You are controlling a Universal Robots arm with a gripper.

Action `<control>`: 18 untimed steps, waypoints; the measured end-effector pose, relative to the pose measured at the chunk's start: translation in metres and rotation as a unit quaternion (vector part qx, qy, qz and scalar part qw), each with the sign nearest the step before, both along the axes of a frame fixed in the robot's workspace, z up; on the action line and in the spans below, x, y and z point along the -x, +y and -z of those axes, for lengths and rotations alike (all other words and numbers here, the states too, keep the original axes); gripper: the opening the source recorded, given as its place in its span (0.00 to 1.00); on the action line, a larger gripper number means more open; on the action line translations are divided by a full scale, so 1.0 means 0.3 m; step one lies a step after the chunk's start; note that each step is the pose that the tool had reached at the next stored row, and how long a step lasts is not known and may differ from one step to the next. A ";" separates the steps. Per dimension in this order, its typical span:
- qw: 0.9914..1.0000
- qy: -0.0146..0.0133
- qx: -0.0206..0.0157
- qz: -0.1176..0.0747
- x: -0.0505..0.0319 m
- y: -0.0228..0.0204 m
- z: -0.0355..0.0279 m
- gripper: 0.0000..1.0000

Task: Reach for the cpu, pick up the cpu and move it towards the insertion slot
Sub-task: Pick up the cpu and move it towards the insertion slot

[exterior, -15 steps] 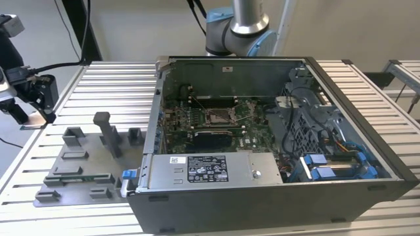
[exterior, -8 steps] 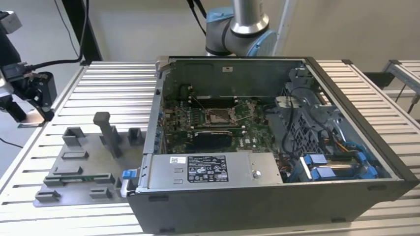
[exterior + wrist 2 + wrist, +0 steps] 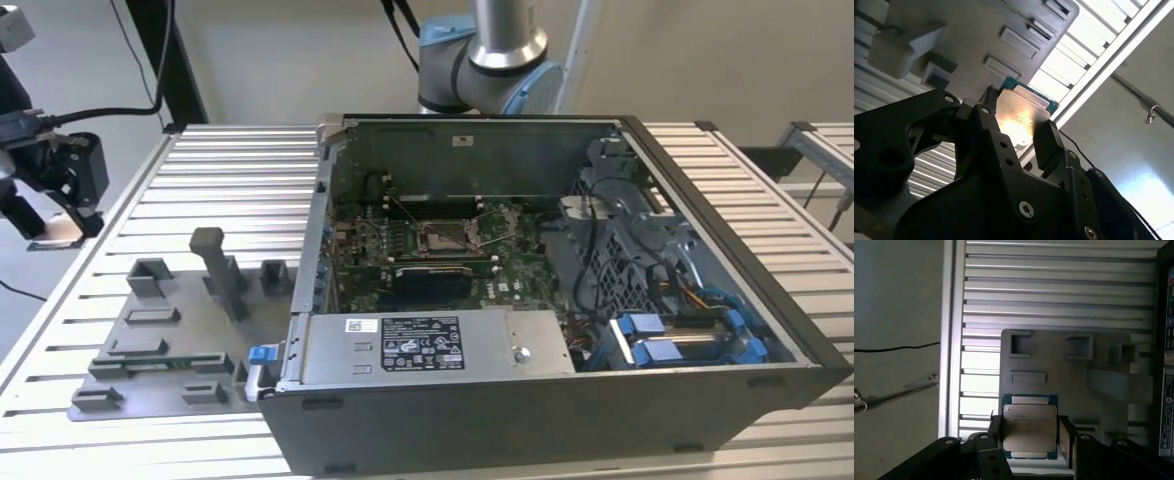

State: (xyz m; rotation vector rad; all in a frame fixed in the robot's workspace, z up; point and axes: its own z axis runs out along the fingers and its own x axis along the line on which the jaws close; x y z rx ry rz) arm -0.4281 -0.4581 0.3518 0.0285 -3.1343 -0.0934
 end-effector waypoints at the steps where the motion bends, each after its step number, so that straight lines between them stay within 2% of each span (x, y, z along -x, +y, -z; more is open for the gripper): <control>1: 1.000 0.000 0.000 0.000 0.000 0.000 -0.007 0.00; 9: 1.000 0.000 0.000 0.000 0.002 0.000 -0.058 0.00; 18: 1.000 0.001 -0.002 0.000 0.002 0.000 -0.061 0.00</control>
